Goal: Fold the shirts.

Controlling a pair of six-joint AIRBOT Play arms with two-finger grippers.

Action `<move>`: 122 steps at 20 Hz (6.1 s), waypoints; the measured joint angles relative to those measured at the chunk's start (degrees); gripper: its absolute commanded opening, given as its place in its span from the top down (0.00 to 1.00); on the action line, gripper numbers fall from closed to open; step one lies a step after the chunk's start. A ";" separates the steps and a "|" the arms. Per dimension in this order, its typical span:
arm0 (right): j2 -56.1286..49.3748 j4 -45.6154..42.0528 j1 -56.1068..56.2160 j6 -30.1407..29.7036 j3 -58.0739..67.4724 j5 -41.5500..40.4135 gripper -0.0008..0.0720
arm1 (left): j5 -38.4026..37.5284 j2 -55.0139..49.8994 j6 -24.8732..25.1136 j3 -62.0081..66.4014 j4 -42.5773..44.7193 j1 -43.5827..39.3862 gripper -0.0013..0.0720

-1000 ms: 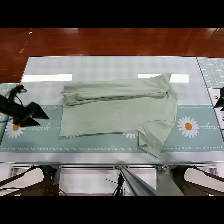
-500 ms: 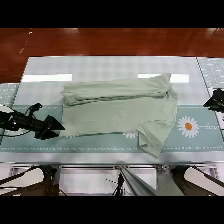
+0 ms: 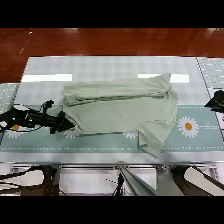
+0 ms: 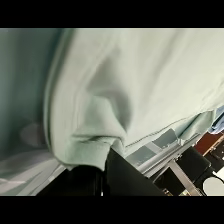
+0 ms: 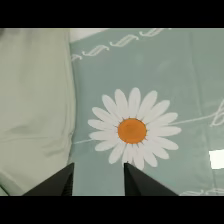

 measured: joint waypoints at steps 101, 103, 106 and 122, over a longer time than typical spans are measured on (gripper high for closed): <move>-13.09 32.74 20.28 -9.16 6.43 -34.51 0.93 | -2.21 -6.51 8.81 41.18 -29.24 -9.90 0.83; -7.65 30.08 20.35 -8.66 6.56 -31.50 0.93 | -1.81 -6.84 8.81 41.18 -29.51 -13.27 0.83; 0.46 24.30 20.74 -6.29 6.75 -25.66 0.93 | 0.72 -7.74 8.83 41.18 -29.81 -20.61 0.83; 19.85 1.77 43.50 14.27 6.80 -12.22 0.93 | 11.19 -22.86 10.12 41.20 -39.54 -51.39 0.95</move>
